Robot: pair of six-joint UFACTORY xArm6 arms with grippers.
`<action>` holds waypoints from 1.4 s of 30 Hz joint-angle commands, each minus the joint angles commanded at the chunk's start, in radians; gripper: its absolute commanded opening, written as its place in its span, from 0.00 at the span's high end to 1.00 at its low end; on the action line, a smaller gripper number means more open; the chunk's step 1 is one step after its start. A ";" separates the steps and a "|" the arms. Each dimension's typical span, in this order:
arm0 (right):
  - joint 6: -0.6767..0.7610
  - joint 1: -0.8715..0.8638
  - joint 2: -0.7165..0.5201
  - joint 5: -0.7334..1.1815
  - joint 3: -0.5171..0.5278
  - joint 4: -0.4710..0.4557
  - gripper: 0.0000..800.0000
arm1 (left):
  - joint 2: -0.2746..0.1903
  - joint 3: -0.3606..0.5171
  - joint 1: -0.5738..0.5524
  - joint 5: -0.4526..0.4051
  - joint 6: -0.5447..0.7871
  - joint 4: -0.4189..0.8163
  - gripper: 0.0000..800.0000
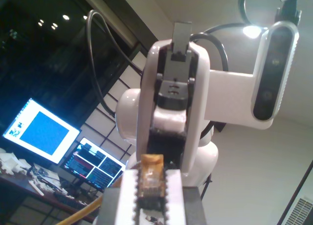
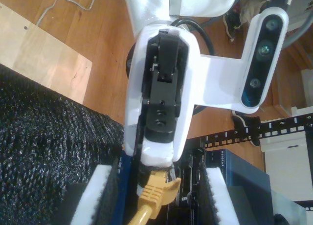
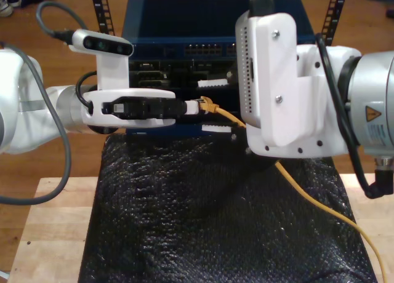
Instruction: Grab the cable and plug it in
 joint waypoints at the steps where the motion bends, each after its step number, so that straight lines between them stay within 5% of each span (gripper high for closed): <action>1: 0.000 0.000 0.000 0.000 0.000 0.000 0.49 | 0.002 0.000 0.000 0.002 0.000 0.000 0.99; 22: 0.002 0.000 0.000 -0.023 0.008 0.000 0.67 | 0.003 -0.002 0.000 0.023 0.000 -0.002 0.98; 42: 0.003 0.000 -0.002 -0.023 0.008 0.002 0.72 | 0.003 -0.003 0.000 0.020 0.000 -0.002 0.98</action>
